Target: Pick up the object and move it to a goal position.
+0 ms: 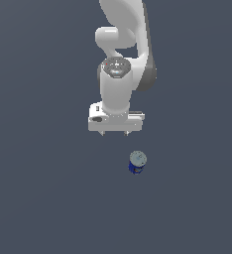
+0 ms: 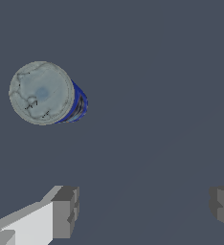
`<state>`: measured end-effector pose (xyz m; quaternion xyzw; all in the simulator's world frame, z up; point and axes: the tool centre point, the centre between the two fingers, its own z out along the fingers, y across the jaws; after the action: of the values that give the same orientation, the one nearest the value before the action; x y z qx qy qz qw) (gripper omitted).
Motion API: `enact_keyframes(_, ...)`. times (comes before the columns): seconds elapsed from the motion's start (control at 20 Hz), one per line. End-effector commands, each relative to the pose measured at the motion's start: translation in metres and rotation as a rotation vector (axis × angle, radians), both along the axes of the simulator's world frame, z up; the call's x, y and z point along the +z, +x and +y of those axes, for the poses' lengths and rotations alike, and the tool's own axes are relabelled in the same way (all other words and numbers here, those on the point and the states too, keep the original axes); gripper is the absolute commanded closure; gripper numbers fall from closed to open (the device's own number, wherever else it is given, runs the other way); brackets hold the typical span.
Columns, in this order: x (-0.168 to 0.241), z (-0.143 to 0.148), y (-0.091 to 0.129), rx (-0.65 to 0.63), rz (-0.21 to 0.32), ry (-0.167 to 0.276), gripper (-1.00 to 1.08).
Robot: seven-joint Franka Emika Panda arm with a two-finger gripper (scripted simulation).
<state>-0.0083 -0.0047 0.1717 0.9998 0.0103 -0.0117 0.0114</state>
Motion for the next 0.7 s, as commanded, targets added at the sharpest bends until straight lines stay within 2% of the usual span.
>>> enact_keyframes(0.0, 0.000, 0.000, 0.000, 0.000, 0.000, 0.000, -0.92)
enact_keyframes(0.4, -0.013, 0.015, -0.008, -0.020, 0.035, 0.011, -0.92)
enact_keyframes(0.65, -0.013, 0.016, -0.007, -0.022, 0.036, 0.012, -0.92)
